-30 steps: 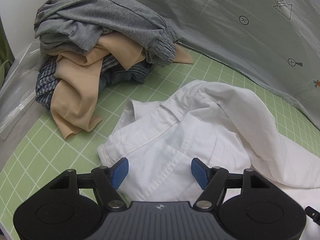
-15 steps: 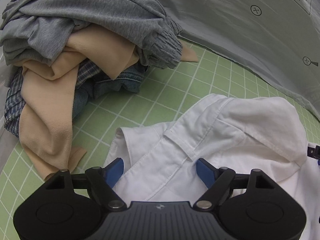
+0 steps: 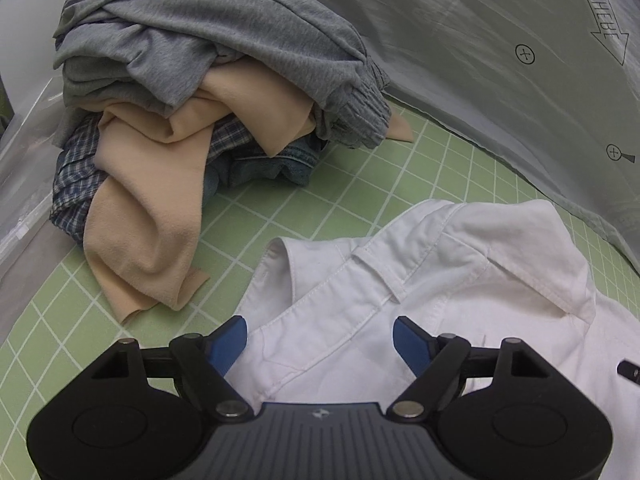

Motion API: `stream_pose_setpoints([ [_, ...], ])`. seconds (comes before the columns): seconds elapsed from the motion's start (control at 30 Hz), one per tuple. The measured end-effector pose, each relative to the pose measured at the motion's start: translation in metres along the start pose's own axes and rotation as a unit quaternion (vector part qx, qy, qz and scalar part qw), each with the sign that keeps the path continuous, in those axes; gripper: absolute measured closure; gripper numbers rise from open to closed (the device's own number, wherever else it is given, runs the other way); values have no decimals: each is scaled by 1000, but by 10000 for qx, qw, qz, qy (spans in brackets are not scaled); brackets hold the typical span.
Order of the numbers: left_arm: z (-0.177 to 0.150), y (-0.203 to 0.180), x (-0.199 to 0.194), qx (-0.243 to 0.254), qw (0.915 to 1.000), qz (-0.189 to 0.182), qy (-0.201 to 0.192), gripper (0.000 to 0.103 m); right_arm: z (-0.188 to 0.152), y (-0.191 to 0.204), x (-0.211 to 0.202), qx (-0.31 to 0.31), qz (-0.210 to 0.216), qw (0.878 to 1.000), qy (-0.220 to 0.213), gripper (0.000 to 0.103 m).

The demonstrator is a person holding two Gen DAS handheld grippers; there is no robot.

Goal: Fold clothes

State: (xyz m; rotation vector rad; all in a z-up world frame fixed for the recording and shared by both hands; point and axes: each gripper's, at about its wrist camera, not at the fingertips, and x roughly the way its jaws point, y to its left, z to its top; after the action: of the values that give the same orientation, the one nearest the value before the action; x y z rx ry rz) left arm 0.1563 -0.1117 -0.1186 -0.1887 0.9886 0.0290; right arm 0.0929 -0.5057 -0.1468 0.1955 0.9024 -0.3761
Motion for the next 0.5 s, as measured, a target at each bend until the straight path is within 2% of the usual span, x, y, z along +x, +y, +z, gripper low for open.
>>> stream_pose_setpoints([
  [0.13, -16, 3, -10, -61, 9999, -6, 130, 22, -49, -23, -26, 104, -401, 9986, 325, 4],
  [0.2, -24, 5, -12, -102, 9998, -40, 179, 22, -73, -41, -34, 391, -509, 9972, 397, 2],
  [0.33, -26, 5, -11, 6, 9997, -69, 220, 22, -95, -63, -44, 564, -575, 9958, 439, 2],
  [0.43, -21, 0, -10, 348, 9992, 133, 136, 22, -101, -69, -45, 536, -534, 9962, 433, 1],
  [0.5, -22, 2, -14, 236, 9993, 252, 130, 22, -101, -71, -46, 510, -509, 9964, 436, 1],
])
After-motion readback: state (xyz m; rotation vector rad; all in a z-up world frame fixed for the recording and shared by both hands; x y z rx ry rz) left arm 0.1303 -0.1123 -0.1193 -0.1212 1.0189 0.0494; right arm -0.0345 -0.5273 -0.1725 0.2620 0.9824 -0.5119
